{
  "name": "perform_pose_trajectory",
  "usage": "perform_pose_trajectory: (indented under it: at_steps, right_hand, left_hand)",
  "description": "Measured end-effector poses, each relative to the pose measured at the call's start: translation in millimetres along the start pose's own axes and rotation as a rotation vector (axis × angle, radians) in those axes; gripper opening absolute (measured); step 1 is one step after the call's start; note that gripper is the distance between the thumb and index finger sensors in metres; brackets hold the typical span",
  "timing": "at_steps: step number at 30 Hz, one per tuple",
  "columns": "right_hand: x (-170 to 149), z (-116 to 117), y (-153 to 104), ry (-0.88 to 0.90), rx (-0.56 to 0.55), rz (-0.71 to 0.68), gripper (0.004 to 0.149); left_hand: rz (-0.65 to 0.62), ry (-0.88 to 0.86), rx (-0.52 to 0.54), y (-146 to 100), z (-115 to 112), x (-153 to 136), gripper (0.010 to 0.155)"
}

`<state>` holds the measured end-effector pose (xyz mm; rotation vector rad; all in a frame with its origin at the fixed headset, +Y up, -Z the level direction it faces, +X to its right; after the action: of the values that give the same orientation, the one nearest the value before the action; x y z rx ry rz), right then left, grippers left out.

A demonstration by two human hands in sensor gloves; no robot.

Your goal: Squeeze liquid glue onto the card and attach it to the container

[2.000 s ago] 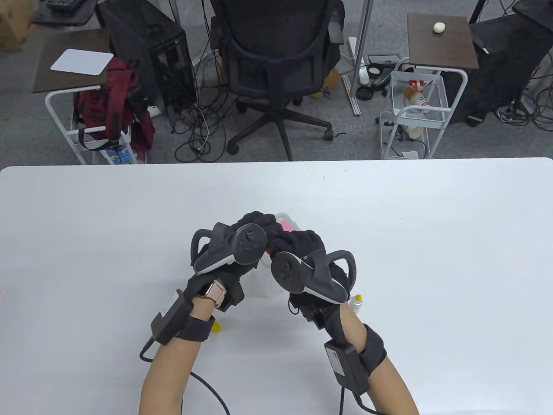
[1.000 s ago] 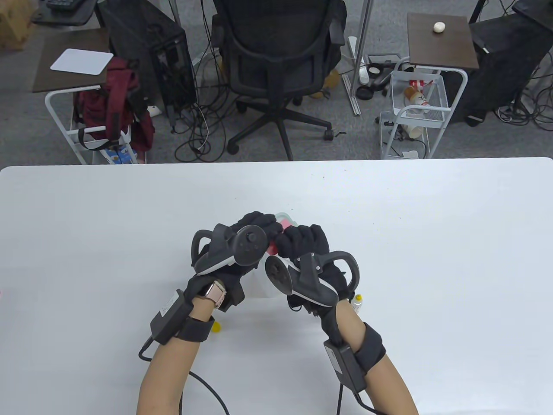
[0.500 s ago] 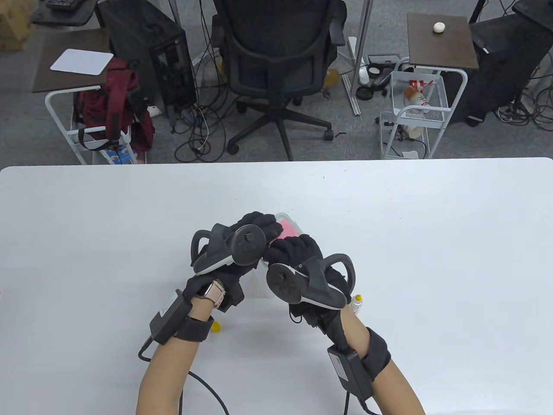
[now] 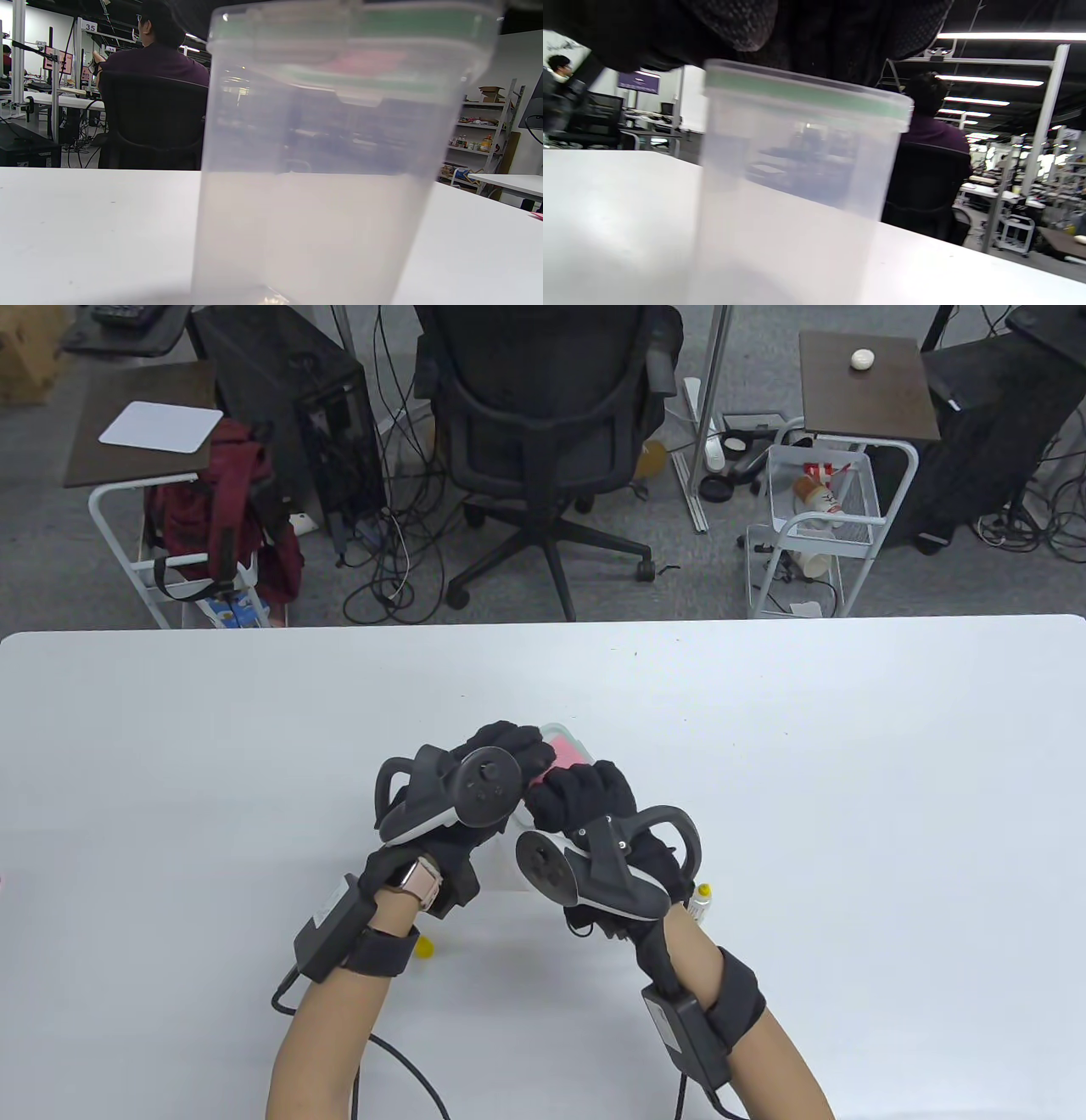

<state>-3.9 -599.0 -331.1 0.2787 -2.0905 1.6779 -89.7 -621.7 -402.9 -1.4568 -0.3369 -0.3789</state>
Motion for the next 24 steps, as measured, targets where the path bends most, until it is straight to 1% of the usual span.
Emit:
perform_pose_trajectory:
  at_steps: [2, 6, 8, 11, 14, 20, 24]
  right_hand:
    - [1, -1, -1, 0.023, 0.026, -0.016, 0.038]
    - [-11, -1, 7, 0.095, 0.071, 0.033, 0.038]
    - [-17, 1, 12, 0.045, 0.089, 0.084, 0.038]
    - [-22, 3, 16, -0.028, 0.081, 0.120, 0.040]
    - [-22, 4, 16, -0.017, 0.066, 0.116, 0.039]
    - [-17, 2, 14, -0.004, 0.073, 0.088, 0.040]
    - [-4, -2, 8, 0.047, 0.124, 0.009, 0.039]
  left_hand:
    - [-0.001, -0.005, 0.000, 0, 0, 0, 0.045]
    - [0.001, 0.007, -0.003, 0, 0, 0, 0.044]
    - [0.002, 0.009, -0.004, 0, 0, 0, 0.044]
    - [0.000, 0.006, -0.001, 0, 0, 0, 0.045]
    - [-0.001, 0.002, 0.003, 0, 0, 0, 0.045]
    - [0.000, 0.016, -0.001, 0, 0, 1, 0.045]
    - [-0.001, 0.002, 0.005, 0, 0, 0, 0.045]
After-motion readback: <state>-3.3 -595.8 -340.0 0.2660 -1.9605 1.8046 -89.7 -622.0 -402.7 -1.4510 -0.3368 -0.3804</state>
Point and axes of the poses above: the tracker on the back of each hand, its own x axis roughly to the thumb side, its own y axis roughly from the wrist to the fingertips, z = x × y, the point moved 5 cm from there along y, roughly from the wrist to the fingertips, and after that the axes turned 12 degrees about y, right-handed, at the moved point
